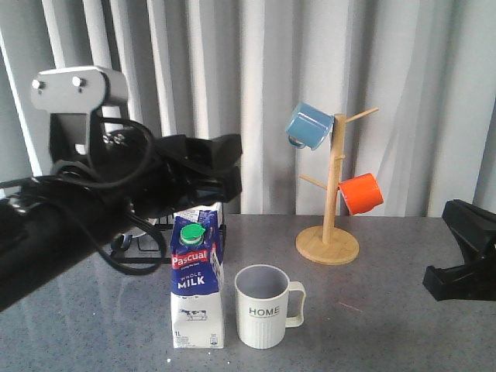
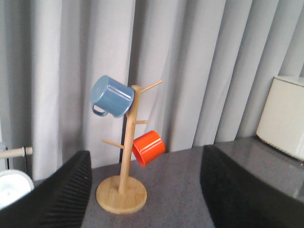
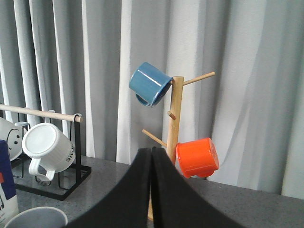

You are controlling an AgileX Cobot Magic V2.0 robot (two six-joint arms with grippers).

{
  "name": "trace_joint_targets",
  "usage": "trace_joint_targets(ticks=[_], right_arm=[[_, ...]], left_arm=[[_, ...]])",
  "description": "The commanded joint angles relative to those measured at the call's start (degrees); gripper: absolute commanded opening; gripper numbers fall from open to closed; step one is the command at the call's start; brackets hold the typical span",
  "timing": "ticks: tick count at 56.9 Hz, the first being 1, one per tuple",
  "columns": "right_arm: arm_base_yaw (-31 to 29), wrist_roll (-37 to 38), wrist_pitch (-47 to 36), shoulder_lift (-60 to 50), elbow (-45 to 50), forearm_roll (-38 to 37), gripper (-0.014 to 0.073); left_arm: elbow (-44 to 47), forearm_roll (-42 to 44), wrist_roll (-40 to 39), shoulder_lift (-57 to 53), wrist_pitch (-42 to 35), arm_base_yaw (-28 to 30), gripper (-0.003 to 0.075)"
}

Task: Place milk next to cup
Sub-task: 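Lower the carton, open the left gripper and raise it away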

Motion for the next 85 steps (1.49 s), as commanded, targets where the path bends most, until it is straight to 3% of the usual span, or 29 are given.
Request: trace_joint_targets(ticks=[1, 4, 8, 15, 24, 39, 53, 59, 69, 77, 81, 85], right_arm=[[-0.43, 0.10, -4.01, -0.82, -1.88, -0.14, -0.0008], [-0.43, 0.10, -4.01, -0.82, -1.88, -0.14, -0.0008], [-0.43, 0.10, -4.01, -0.82, -1.88, -0.14, -0.0008], [-0.43, 0.10, -3.95, -0.82, -1.88, -0.14, -0.0008], [-0.43, 0.10, -3.95, -0.82, -1.88, -0.14, -0.0008], [-0.43, 0.10, -3.95, -0.82, -1.88, -0.14, -0.0008], [-0.43, 0.10, -3.95, -0.82, -1.88, -0.14, -0.0008], [-0.43, 0.10, -3.95, -0.82, -1.88, -0.14, -0.0008], [-0.43, 0.10, -3.95, -0.82, -1.88, -0.14, -0.0008], [-0.43, 0.10, -3.95, -0.82, -1.88, -0.14, -0.0008], [-0.43, 0.10, -3.95, -0.82, -1.88, -0.14, -0.0008], [-0.43, 0.10, -3.95, -0.82, -1.88, -0.14, -0.0008]], left_arm=[[-0.50, 0.81, 0.09, -4.96, -3.49, 0.05, 0.0322], [0.87, 0.81, 0.09, -6.49, -6.10, 0.05, 0.0212], [3.74, 0.81, 0.15, -8.80, -10.09, 0.05, -0.0009], [8.93, 0.81, 0.63, -11.85, -19.36, 0.05, -0.0007], [12.58, 0.86, 0.63, -12.78, -23.36, 0.05, -0.0008], [13.65, 1.04, 1.04, -12.93, -21.89, -0.07, -0.0007], [16.26, 4.01, 0.67, -16.29, -12.40, -0.14, -0.0007], [22.12, 14.63, -8.84, -21.35, -7.58, 0.08, -0.0007], [36.81, 44.65, -42.33, -32.37, -5.58, 3.06, -0.0006], [45.89, 67.65, -63.56, -41.42, 0.66, 7.77, -0.0006], [49.22, 72.26, -69.31, -46.37, 5.51, 11.71, -0.0006], [51.68, 73.35, -69.51, -51.19, 10.57, 15.52, -0.0006]])
